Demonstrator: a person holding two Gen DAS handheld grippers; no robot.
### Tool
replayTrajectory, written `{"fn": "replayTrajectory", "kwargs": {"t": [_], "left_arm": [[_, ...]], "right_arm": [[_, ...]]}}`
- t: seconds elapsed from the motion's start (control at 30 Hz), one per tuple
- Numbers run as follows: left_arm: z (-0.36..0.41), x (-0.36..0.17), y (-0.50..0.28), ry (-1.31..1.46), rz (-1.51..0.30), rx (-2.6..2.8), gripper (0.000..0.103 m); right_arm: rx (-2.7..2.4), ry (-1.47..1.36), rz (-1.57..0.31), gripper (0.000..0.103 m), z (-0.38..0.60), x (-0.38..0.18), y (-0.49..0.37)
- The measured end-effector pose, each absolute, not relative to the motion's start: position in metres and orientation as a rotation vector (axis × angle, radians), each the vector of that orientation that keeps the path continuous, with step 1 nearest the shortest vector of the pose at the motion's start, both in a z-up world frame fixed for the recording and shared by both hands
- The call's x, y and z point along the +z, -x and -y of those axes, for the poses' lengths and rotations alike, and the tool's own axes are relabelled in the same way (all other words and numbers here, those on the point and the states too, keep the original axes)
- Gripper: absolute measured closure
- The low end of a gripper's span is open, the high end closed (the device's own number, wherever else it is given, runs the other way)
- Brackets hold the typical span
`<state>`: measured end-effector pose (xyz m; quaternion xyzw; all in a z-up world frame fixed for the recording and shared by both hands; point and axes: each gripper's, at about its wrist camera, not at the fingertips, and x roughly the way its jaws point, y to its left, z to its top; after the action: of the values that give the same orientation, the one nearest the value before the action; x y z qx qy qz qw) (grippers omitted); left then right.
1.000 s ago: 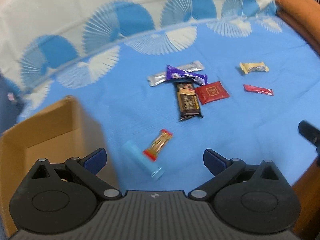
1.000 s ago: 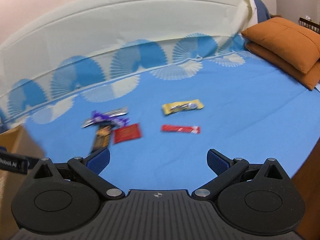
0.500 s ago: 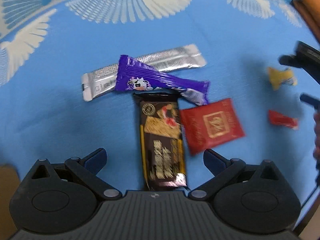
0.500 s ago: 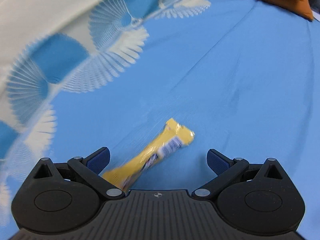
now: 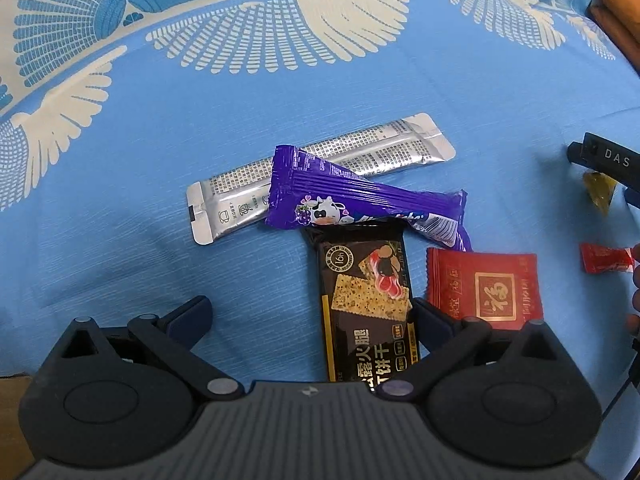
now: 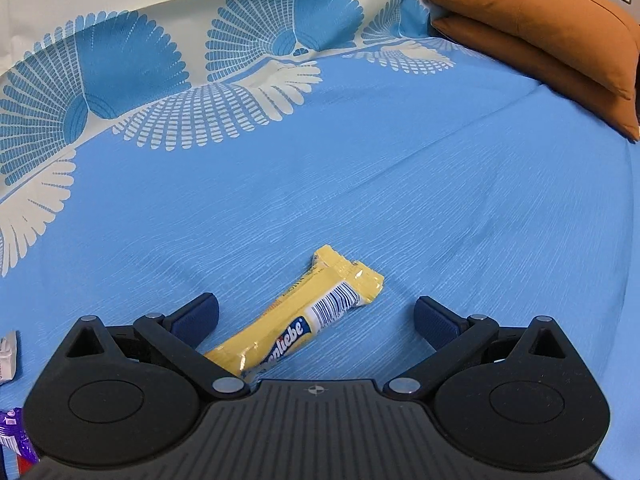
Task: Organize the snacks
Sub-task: 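Grasp the dark biscuit bar with left tool while right tool grasps yellow bar, then carry the biscuit bar and yellow bar over the cardboard box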
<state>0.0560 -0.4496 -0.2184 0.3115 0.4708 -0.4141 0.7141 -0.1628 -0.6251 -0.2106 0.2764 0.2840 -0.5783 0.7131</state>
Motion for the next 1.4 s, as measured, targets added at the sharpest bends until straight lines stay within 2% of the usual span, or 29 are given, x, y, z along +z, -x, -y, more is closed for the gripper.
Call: {"fn": "replayTrajectory", "kwargs": {"t": [0.53,0.57,0.6,0.63,0.67,0.7,0.9,1.13,1.4], "left_arm": [[0.455,-0.218,-0.056,-0.705,-1.058,-0.902,0.000],[0.455,-0.216,-0.056,-0.715,-1.063,-0.894,0.003],[0.455,-0.212,-0.057,-0.713,-1.080,-0.890,0.020],[0.453,-0.203,-0.057,-0.688,-1.091,-0.893,0.037],[0.450,-0.195,-0.059,-0.657,-1.102,-0.900,0.059],[0.447,-0.188,-0.062,-0.626,-1.129,-0.899,0.060],[0.408,-0.140,-0.058,-0.555,-1.069,-0.930,0.060],[0.340,-0.068,-0.034,-0.494,-0.985,-0.960,0.060],[0.216,0.012,0.007,-0.420,-0.921,-0.934,0.060]], "right_arm": [[-1.280,-0.602,-0.633,0.000,0.620,-0.208,0.165],[-1.265,-0.596,-0.651,0.008,0.620,-0.207,0.165],[-1.243,-0.584,-0.662,0.046,0.619,-0.203,0.165],[-1.224,-0.560,-0.658,0.079,0.615,-0.197,0.164],[-1.192,-0.534,-0.674,0.076,0.610,-0.189,0.162],[-1.160,-0.542,-0.686,0.076,0.606,-0.185,0.161],[-1.090,-0.550,-0.607,0.076,0.573,-0.154,0.175],[-0.976,-0.573,-0.496,0.076,0.508,-0.088,0.200],[-0.835,-0.522,-0.428,0.076,0.372,-0.015,0.231]]}}
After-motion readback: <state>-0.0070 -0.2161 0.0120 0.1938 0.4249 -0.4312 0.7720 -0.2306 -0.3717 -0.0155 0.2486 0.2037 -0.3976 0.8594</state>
